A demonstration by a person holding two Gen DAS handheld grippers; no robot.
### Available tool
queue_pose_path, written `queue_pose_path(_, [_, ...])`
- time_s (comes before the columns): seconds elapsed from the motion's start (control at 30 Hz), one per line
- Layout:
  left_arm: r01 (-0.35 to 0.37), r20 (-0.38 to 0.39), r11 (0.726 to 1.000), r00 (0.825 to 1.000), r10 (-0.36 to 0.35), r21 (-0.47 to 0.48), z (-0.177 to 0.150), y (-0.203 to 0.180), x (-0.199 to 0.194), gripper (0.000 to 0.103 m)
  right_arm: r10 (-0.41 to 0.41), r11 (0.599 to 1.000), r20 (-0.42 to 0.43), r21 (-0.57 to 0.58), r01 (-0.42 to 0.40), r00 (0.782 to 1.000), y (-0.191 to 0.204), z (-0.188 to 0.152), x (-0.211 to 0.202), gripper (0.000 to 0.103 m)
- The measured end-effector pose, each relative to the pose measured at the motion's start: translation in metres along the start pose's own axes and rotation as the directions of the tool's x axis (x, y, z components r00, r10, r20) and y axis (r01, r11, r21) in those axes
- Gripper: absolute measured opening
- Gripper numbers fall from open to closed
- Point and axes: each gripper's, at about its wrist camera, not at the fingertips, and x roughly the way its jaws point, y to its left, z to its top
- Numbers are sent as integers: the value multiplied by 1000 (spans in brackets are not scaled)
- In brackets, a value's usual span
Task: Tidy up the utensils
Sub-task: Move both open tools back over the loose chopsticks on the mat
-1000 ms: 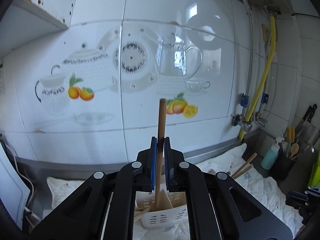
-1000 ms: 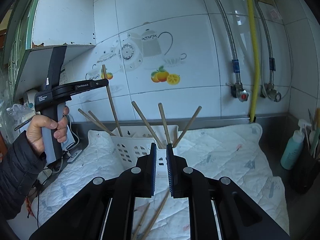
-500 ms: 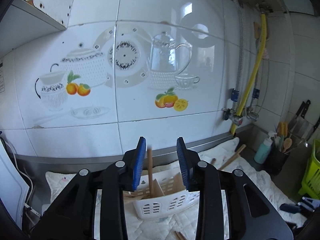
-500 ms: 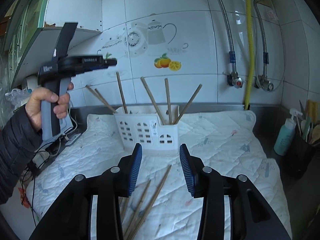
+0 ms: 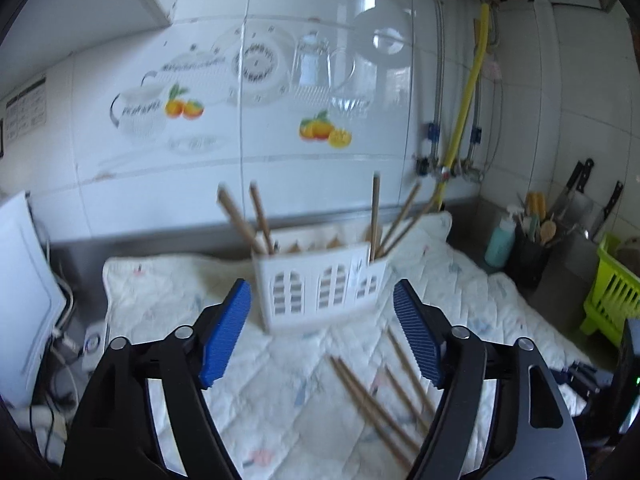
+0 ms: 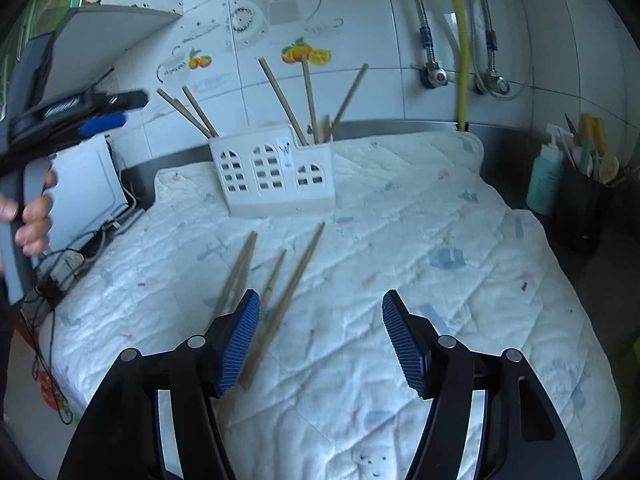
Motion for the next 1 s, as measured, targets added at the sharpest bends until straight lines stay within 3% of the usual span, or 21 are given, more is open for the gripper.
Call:
queue_pose_path(0.17, [-61,-78,997,995,57,-47,-49,8,-1,79,-11,1000,-33,6,11,999,7,-13,7,58])
queue_pose_path(0.5, [-143,-196,985,973,122,-98,-111,31,-6,81,52,996,-130,80,-41,990,32,-27,49,29])
queue_pose_path(0.8, [-148,-250,979,962,110,-140,-138,36,-5,81,34,996,-197,85,-17,980,42,-27,80,16])
queue_pose_path(1.0, [-98,-284,988,957,60,-120,-152,11,0,81,-3,999,-194,43,11,981,43,-28,81,9])
